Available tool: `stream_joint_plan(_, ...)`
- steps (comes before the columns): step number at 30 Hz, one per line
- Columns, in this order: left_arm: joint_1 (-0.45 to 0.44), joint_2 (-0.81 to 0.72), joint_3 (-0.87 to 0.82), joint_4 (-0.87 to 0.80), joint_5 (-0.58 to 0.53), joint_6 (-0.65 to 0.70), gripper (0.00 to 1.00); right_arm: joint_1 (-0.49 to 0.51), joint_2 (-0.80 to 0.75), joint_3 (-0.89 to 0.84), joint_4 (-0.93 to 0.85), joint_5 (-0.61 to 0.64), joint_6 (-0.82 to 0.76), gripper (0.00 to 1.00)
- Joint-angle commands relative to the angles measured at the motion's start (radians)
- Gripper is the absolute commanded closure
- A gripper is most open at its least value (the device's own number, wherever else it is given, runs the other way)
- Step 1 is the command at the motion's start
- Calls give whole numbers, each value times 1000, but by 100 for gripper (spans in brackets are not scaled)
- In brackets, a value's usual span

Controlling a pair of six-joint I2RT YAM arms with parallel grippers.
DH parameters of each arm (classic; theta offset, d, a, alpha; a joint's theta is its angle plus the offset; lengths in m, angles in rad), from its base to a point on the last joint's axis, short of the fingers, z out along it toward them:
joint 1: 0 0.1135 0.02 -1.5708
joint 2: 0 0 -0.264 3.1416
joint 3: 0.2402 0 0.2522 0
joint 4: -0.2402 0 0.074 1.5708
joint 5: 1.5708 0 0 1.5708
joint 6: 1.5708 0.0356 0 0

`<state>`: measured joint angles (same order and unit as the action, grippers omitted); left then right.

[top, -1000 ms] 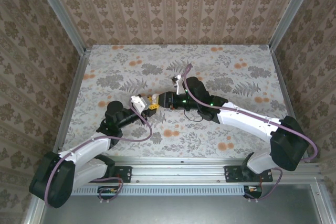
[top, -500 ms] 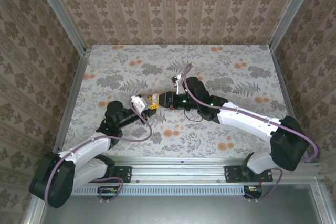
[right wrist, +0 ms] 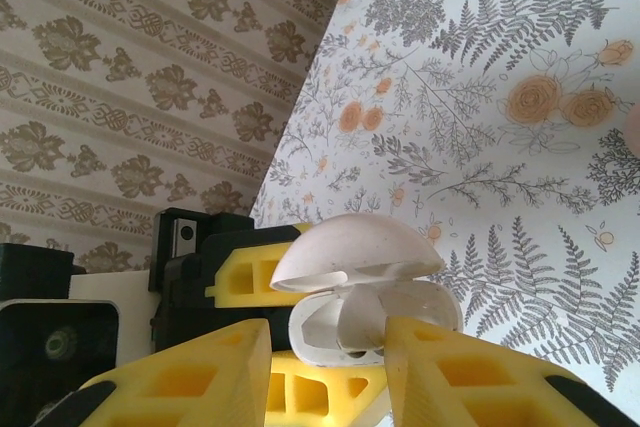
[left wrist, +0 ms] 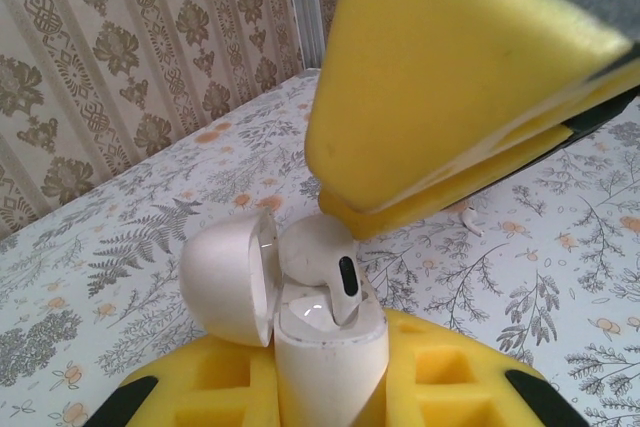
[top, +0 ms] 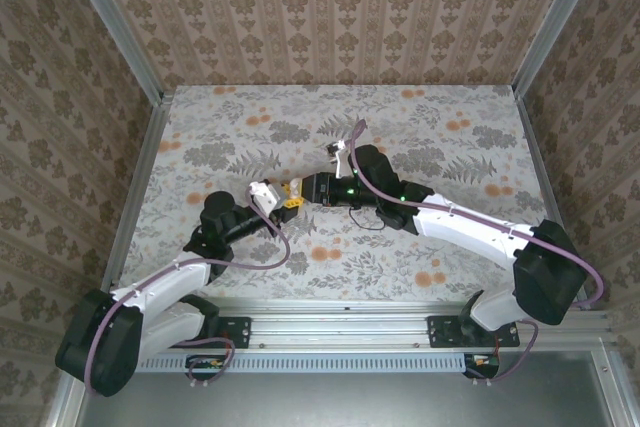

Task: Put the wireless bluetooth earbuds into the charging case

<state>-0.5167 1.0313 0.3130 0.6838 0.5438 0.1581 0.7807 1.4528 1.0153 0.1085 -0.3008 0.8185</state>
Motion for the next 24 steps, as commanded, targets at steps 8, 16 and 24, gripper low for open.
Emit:
stream_joint_plan(8,-8,-13,36,13,21,1,92,-2,27,37,49,-39,17,64)
stream_joint_plan(16,-9,-9,38,11,23,1,92,-2,37,48,71,-57,11,65)
stream_joint_plan(24,-9,-11,40,10,25,-2,92,-2,52,57,92,-84,8,65)
